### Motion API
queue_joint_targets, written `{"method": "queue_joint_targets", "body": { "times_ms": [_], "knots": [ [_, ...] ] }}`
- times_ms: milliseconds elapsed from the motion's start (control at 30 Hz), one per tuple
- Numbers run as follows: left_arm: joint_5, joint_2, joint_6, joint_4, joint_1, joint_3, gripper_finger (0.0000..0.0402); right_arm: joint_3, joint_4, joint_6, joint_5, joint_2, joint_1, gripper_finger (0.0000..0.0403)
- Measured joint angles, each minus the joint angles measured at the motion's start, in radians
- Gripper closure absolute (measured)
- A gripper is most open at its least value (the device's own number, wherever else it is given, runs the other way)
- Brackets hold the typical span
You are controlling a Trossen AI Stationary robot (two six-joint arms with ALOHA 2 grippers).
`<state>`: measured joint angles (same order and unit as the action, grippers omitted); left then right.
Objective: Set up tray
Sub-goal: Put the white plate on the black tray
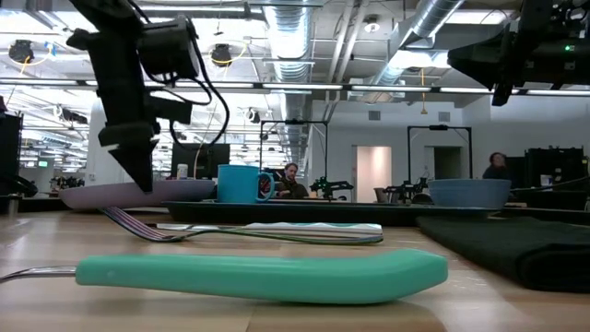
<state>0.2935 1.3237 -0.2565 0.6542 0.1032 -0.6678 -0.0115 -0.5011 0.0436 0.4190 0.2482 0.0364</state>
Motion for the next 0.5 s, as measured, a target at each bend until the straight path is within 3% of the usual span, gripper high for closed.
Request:
{"method": "queue_joint_targets", "body": {
  "times_ms": [500],
  "knots": [
    [0.008, 0.053, -0.054, -0.017, 0.0, 0.0, 0.0272, 0.0, 0.0, -0.001, -0.001, 0.0, 0.0, 0.0335]
  ]
}}
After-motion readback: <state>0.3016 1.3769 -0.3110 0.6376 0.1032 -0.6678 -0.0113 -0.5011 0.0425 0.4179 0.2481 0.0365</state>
